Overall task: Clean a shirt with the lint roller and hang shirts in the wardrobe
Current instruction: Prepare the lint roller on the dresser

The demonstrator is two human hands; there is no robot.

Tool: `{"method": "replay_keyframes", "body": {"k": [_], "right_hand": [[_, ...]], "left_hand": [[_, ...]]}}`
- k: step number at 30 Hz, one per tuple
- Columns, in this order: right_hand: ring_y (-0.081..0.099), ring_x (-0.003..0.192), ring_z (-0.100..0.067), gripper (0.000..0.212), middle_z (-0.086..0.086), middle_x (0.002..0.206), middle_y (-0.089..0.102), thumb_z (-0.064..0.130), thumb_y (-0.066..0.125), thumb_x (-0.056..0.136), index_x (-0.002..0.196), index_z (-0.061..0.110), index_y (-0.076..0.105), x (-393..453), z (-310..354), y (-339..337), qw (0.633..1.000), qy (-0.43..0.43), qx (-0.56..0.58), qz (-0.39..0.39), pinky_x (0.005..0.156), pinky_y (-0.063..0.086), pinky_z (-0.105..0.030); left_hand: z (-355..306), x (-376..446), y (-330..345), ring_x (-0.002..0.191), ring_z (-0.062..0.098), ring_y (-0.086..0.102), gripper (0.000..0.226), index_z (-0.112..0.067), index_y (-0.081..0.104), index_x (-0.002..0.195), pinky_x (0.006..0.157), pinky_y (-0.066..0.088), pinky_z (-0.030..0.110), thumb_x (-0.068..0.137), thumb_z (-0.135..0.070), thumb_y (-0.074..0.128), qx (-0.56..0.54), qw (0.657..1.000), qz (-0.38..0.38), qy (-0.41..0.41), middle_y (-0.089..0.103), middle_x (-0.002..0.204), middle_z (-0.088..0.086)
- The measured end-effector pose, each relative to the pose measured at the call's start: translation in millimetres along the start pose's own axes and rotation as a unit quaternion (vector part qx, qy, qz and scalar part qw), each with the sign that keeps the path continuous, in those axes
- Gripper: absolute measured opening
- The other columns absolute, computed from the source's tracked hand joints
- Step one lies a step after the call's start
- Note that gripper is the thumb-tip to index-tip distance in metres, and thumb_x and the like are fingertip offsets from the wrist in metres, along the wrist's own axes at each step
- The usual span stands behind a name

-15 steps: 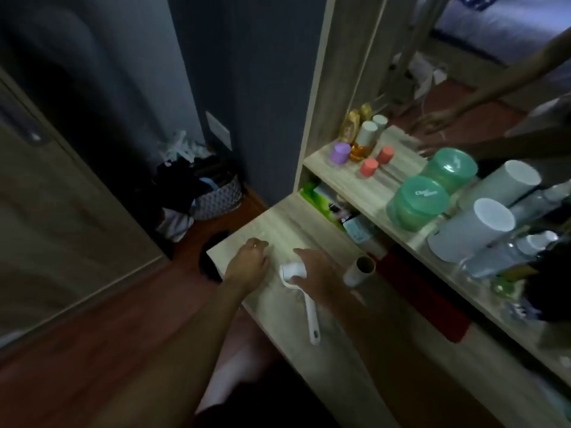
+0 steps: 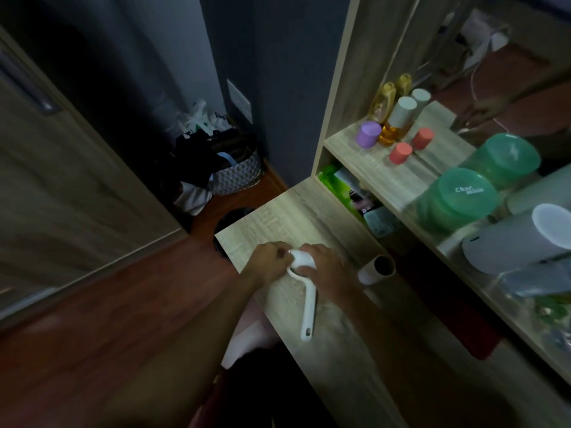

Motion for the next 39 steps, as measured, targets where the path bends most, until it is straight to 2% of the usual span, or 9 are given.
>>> {"method": "replay_keyframes", "body": {"k": [7, 10, 13, 17, 21, 28, 33, 36, 39], "right_hand": [[0.055, 0.111, -0.026, 0.058, -0.008, 0.121, 0.06, 0.046, 0.046, 0.08, 0.127, 0.012, 0.056, 2, 5, -2, 0.997, -0.06, 0.007, -0.037, 0.096, 0.043, -0.041], [0.057, 0.109, -0.027, 0.054, -0.01, 0.119, 0.062, 0.041, 0.05, 0.082, 0.125, 0.009, 0.057, 3, 8, -2, 0.997, -0.069, 0.014, -0.04, 0.096, 0.043, -0.04], [0.058, 0.109, -0.026, 0.057, -0.01, 0.119, 0.062, 0.045, 0.045, 0.082, 0.124, 0.008, 0.058, 6, 10, -1, 0.995, -0.086, 0.003, -0.049, 0.097, 0.044, -0.042], [0.053, 0.112, -0.023, 0.047, -0.006, 0.124, 0.058, 0.028, 0.063, 0.086, 0.129, 0.014, 0.053, 11, 15, -2, 0.994, -0.082, -0.017, -0.065, 0.095, 0.042, -0.036], [0.05, 0.117, -0.022, 0.047, -0.006, 0.129, 0.055, 0.026, 0.06, 0.089, 0.133, 0.015, 0.051, 17, 20, -3, 0.993, -0.083, -0.04, -0.07, 0.095, 0.041, -0.035], [0.048, 0.118, -0.024, 0.048, -0.008, 0.134, 0.048, 0.037, 0.046, 0.096, 0.143, 0.027, 0.037, 20, 22, 2, 0.995, -0.042, -0.078, -0.051, 0.091, 0.044, -0.037], [0.058, 0.101, -0.021, 0.046, -0.008, 0.123, 0.054, 0.043, 0.036, 0.099, 0.142, 0.027, 0.037, 18, 22, 3, 0.998, 0.002, -0.027, -0.059, 0.075, 0.043, -0.026], [0.061, 0.102, -0.02, 0.044, -0.006, 0.116, 0.063, 0.046, 0.034, 0.099, 0.133, 0.022, 0.049, 22, 25, -3, 0.995, 0.007, 0.023, -0.093, 0.08, 0.048, -0.03], [0.061, 0.106, -0.019, 0.044, -0.006, 0.12, 0.066, 0.042, 0.035, 0.1, 0.13, 0.016, 0.056, 26, 24, -8, 0.989, 0.026, 0.109, -0.096, 0.085, 0.044, -0.024]], "left_hand": [[2, 5, -8, 0.099, 0.019, 0.064, 0.039, -0.008, 0.065, 0.119, 0.078, 0.043, 0.02, 0.083, -0.023, 0.065, -0.031, 0.998, 0.03, -0.039, 0.07, 0.108, 0.009], [2, 6, -9, 0.094, 0.02, 0.066, 0.049, -0.008, 0.068, 0.114, 0.075, 0.047, 0.023, 0.074, -0.035, 0.059, -0.027, 0.998, 0.047, -0.039, 0.072, 0.102, 0.009], [-1, 8, -10, 0.094, 0.024, 0.066, 0.04, -0.005, 0.068, 0.114, 0.077, 0.048, 0.027, 0.08, -0.026, 0.064, 0.002, 0.998, 0.051, -0.034, 0.072, 0.101, 0.013], [-9, 12, -14, 0.084, 0.025, 0.064, 0.052, -0.002, 0.07, 0.102, 0.07, 0.045, 0.029, 0.066, -0.035, 0.051, 0.045, 0.999, 0.031, -0.002, 0.071, 0.091, 0.016], [-13, 17, -20, 0.085, 0.028, 0.065, 0.052, -0.001, 0.069, 0.101, 0.069, 0.043, 0.028, 0.066, -0.034, 0.05, 0.065, 0.998, 0.012, -0.002, 0.071, 0.092, 0.017], [-20, 22, -19, 0.089, 0.035, 0.063, 0.022, 0.005, 0.063, 0.099, 0.07, 0.042, 0.032, 0.083, -0.01, 0.057, 0.15, 0.988, -0.035, 0.011, 0.067, 0.097, 0.022], [-25, 26, -23, 0.094, 0.035, 0.062, 0.027, 0.0, 0.06, 0.112, 0.079, 0.049, 0.037, 0.087, -0.009, 0.053, 0.184, 0.98, -0.055, 0.06, 0.064, 0.104, 0.021], [-26, 27, -21, 0.102, 0.032, 0.06, 0.035, -0.005, 0.051, 0.125, 0.087, 0.049, 0.04, 0.09, -0.008, 0.049, 0.184, 0.979, -0.06, 0.071, 0.058, 0.116, 0.018], [-28, 26, -13, 0.113, 0.03, 0.054, 0.052, -0.004, 0.035, 0.139, 0.094, 0.045, 0.036, 0.09, -0.006, 0.053, 0.2, 0.977, -0.037, 0.069, 0.045, 0.133, 0.017]]}}
Point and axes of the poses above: each hand's wrist, its own x-axis towards the middle knuckle, its own y-axis out of the palm, z = x × y, the point moved 5 cm from there along x, towards the middle knuckle
